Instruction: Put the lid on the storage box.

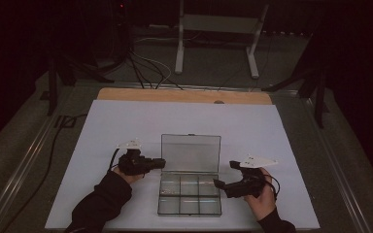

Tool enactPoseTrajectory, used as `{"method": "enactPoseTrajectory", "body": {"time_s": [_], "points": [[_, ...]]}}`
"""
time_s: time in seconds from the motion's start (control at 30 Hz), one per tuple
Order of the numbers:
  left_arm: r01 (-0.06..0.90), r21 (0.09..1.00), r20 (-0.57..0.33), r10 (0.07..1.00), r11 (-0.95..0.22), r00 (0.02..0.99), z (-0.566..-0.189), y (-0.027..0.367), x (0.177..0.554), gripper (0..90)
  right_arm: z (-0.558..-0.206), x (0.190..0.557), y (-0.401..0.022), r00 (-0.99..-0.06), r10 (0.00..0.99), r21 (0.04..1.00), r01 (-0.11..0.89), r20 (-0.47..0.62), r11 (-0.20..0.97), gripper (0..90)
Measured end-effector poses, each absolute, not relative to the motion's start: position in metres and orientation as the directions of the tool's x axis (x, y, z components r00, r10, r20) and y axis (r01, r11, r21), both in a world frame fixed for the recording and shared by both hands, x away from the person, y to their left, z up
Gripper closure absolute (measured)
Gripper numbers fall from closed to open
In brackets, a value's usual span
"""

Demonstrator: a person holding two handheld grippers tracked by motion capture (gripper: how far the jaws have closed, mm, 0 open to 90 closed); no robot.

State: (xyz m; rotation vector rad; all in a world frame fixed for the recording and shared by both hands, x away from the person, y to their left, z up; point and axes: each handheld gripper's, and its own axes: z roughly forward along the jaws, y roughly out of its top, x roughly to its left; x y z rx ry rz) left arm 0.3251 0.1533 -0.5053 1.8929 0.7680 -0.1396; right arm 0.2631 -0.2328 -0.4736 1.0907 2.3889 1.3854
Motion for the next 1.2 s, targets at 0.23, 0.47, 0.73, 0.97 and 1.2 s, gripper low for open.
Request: {"method": "enactPoseTrajectory", "body": {"time_s": [0.23, 0.47, 0.73, 0.97, 1.2], "points": [[0.505, 0.818, -0.362, 0.436, -0.275, 0.824, -0.505, 0.153, 0.322, 84.6, -0.473, 0.261, -0.235, -0.713, 0.668, 0.81, 0.511, 0.213, 0.288, 3.3], [0.435, 0.848, -0.292, 0.419, -0.303, 0.86, -0.504, 0.154, 0.319, 85.3, -0.472, 0.26, -0.236, -0.727, 0.645, 0.818, 0.507, 0.236, 0.272, 5.8], [0.383, 0.865, -0.239, 0.407, -0.323, 0.882, -0.503, 0.154, 0.316, 85.7, -0.473, 0.256, -0.238, -0.75, 0.617, 0.829, 0.489, 0.24, 0.272, 5.8], [0.317, 0.884, -0.175, 0.386, -0.343, 0.906, -0.503, 0.154, 0.312, 85.8, -0.472, 0.256, -0.238, -0.772, 0.576, 0.837, 0.484, 0.271, 0.256, 5.8], [0.268, 0.895, -0.123, 0.38, -0.357, 0.917, -0.503, 0.154, 0.309, 85.8, -0.473, 0.256, -0.235, -0.749, 0.599, 0.803, 0.527, 0.284, 0.277, 5.8]]}}
